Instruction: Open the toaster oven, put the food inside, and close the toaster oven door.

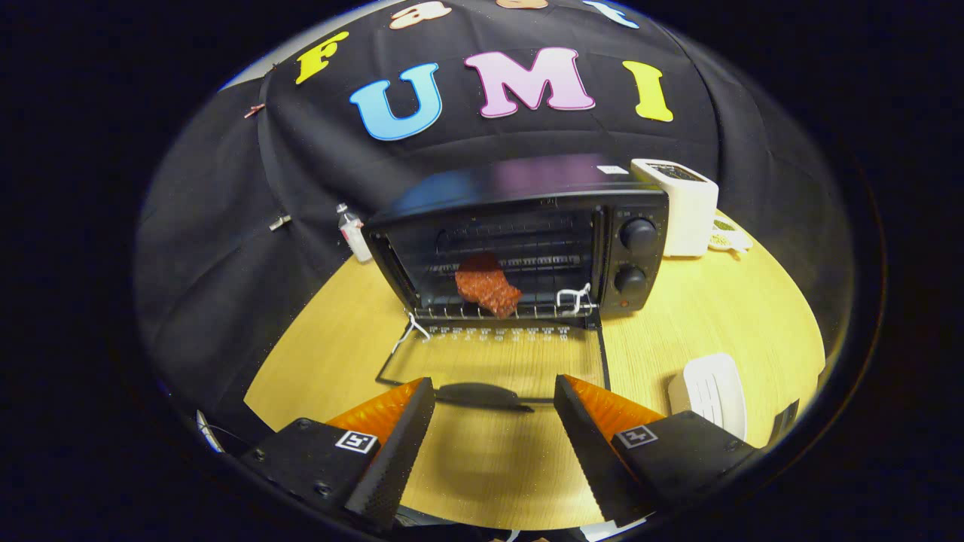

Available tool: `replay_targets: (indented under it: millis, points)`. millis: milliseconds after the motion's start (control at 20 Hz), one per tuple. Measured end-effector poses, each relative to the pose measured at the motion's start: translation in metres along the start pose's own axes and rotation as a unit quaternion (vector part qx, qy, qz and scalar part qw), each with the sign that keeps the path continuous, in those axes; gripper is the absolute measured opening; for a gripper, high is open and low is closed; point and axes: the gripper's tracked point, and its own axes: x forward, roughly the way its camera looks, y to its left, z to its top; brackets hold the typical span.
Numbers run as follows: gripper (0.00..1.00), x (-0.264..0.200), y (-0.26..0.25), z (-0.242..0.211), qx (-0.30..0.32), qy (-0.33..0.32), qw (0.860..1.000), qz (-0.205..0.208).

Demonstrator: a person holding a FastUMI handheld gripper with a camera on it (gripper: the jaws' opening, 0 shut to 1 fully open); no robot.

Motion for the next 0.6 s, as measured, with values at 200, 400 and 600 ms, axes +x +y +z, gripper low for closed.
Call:
replay_targets:
  millis: [200, 400, 600]
  points:
    - [0.99, 0.013, -0.001, -0.043, -0.028, 0.047, 0.998, -0.029]
    - [0.99, 0.037, 0.005, -0.069, -0.041, 0.071, 0.995, -0.054]
    - [0.99, 0.058, 0.004, -0.069, -0.012, 0.070, 0.994, -0.087]
